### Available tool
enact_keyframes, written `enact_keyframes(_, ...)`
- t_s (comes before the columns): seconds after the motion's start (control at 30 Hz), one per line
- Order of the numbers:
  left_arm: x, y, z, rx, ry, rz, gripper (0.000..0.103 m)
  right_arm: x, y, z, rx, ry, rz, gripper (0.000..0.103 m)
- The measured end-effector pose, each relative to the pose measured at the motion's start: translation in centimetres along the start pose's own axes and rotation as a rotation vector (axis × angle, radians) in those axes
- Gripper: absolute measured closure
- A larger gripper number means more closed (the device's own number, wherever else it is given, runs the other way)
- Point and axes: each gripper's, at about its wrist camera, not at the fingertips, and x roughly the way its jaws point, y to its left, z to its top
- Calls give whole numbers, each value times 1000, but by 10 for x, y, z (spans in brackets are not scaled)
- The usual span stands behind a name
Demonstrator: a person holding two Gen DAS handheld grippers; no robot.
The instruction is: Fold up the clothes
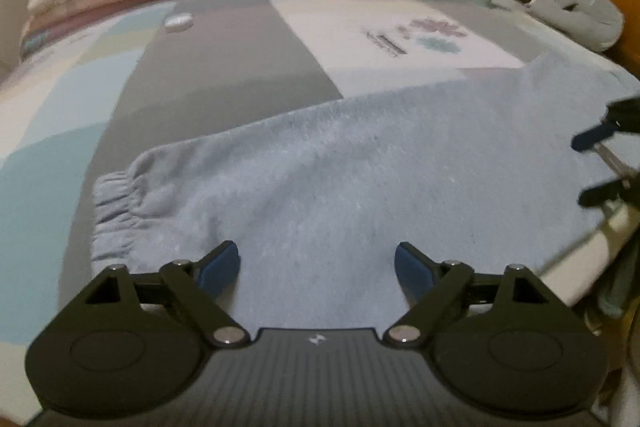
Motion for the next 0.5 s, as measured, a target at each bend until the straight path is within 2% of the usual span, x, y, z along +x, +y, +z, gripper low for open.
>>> enact_keyframes(0.23,-17,-19,13,40,-23,47,16,-18,-27,-26,74,-9,-80,12)
enact_keyframes(0.33,-11,-30,18,57,-35,-6,16,-26,-41,-39,114,-18,-122,12)
enact_keyframes(0.37,-6,-33,17,55,-17,-5,16,-28,-46,-44,128,-21,-136,12)
enact_keyframes(0.43,5,-36,12,46,39,23,14,-33,-55,-53,155,-26,-164,6)
enact_keyframes(0.5,4,-27,1,-25,35,31,10,-41,-60,-64,173,-33,-173,3)
